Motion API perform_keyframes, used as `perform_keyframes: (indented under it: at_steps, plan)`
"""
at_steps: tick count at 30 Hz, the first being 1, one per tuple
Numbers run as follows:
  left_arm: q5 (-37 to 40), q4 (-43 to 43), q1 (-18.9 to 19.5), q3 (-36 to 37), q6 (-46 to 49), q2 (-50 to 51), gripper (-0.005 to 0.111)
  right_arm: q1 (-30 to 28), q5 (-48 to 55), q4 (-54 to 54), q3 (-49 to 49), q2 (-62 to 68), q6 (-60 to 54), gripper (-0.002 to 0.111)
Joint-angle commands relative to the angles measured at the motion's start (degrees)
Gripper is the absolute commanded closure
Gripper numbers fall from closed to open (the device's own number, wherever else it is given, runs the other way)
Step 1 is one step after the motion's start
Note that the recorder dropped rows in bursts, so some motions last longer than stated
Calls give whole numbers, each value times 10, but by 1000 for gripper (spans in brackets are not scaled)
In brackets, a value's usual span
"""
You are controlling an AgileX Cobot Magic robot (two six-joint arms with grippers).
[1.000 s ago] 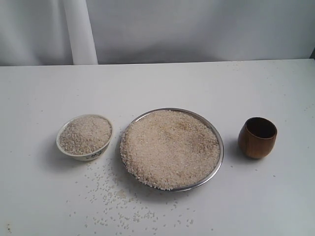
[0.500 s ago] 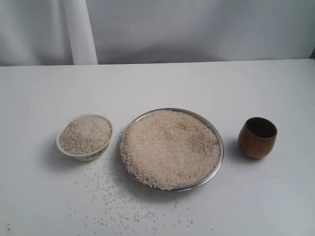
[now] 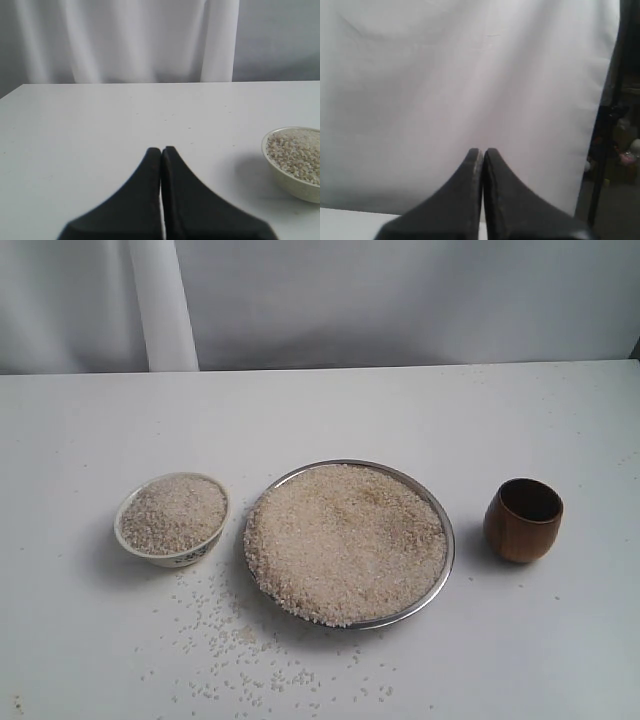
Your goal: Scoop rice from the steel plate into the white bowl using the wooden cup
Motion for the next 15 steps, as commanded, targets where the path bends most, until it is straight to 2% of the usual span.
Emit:
perform_keyframes:
  at_steps: [1, 9, 15]
  plan:
    - [-3, 0, -1, 1, -2, -1, 107, -38, 50, 0, 18, -64, 12, 108]
    - [-3, 0, -1, 1, -2, -1, 107, -90, 50, 2, 116, -166, 20, 108]
    - [-3, 0, -1, 1, -2, -1, 107, -100, 50, 2, 186, -211, 20, 108]
